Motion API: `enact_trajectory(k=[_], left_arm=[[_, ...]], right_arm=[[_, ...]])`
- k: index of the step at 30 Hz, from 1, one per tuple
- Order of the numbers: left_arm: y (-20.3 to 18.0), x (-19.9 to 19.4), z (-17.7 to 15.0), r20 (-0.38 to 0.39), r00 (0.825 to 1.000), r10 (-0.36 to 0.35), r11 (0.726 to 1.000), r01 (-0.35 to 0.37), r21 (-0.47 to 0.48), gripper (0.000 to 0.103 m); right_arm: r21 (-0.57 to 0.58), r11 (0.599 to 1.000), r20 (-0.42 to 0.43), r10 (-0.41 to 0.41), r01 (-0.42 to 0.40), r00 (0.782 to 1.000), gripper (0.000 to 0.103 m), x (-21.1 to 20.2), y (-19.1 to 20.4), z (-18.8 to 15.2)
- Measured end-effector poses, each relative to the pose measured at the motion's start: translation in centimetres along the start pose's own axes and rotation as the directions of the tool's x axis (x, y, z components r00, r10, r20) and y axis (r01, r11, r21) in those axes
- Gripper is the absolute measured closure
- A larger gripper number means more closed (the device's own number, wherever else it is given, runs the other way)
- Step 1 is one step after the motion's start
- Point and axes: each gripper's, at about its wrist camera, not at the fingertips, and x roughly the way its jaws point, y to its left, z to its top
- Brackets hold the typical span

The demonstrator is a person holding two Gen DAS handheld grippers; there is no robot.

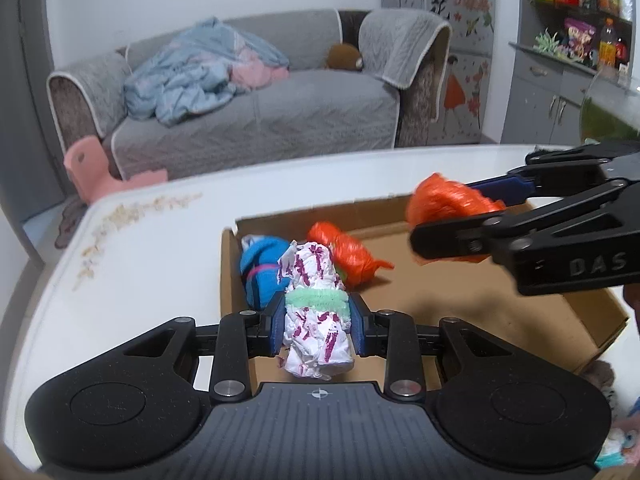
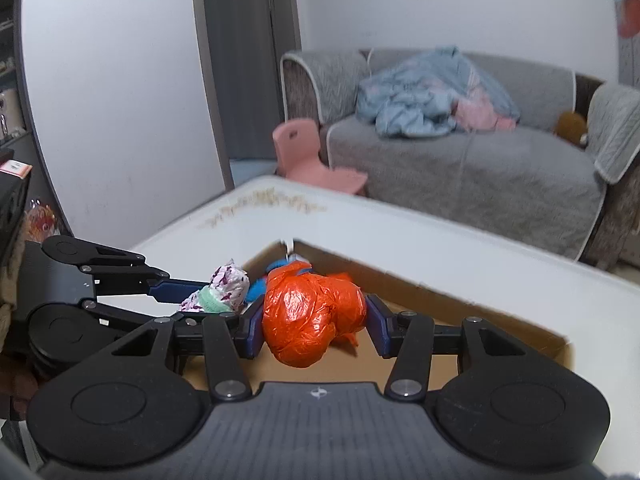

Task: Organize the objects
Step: 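Lower both held bundles into the tray and open both grippers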

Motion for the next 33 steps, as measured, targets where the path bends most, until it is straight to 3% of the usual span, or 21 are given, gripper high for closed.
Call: enact_trajectory(k=[6, 17, 33], left_arm=[[0.2, 2.5, -0.6, -0.054, 0.999, 0.006, 1.000, -0.004, 0.020, 0.065], [0.6, 4.4, -0.5, -0.086, 0.996, -0.007, 0.999, 0.011, 0.047, 0.064], [-0.3, 5.3, -1.1, -0.107, 0.994, 0.019, 0.994, -0.007, 0.112, 0.063]], right_arm=[[0.020, 1.000, -0.090, 0.018, -0.016, 0.996, 0.056, 3.1, -0.1, -0.2], [0.019, 0.999, -0.179, 0.032, -0.029, 0.983, 0.056, 6.3, -0.1, 0.0], [0.002, 0.999, -0.236, 0.044, -0.045, 0.971, 0.054, 7.3, 0.0, -0.4]])
